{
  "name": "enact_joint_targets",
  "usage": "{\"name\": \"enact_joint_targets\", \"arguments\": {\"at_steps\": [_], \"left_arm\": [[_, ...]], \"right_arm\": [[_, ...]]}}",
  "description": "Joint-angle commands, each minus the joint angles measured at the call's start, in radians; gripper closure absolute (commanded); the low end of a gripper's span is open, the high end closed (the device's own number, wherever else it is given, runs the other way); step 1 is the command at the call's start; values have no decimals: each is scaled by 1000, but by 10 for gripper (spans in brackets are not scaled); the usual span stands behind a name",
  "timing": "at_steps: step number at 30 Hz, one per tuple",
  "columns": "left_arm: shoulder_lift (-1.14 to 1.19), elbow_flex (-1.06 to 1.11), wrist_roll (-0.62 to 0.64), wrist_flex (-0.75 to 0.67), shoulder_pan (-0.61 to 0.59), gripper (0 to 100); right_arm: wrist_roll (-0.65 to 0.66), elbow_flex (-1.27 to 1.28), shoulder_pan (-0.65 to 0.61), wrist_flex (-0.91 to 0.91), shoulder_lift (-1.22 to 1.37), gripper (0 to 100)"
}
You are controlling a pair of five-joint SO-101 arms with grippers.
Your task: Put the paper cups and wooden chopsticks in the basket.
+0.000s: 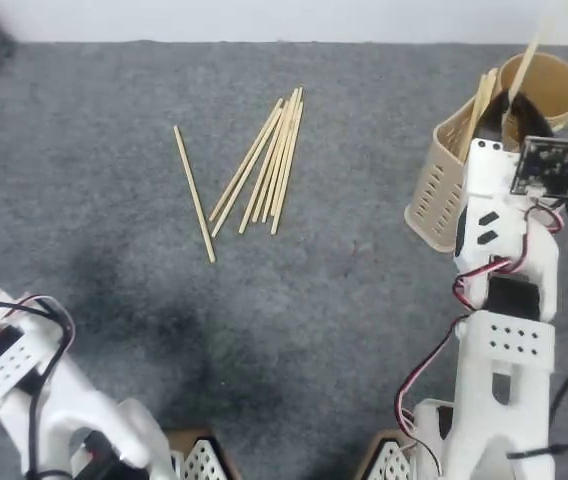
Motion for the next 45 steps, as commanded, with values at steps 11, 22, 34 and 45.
{"name": "enact_joint_targets", "arguments": {"at_steps": [11, 22, 34, 45], "left_arm": [[-25, -2, 3, -14, 31, 924], [-25, -2, 3, -14, 32, 924], [-25, -2, 3, -14, 32, 924], [-25, -2, 3, -14, 32, 924]], "right_arm": [[-9, -193, -45, 306, -91, 772], [167, -540, -223, 785, 16, 775], [190, -1402, -248, 1402, 765, 779], [175, -1646, -189, 1586, 1018, 809]]}}
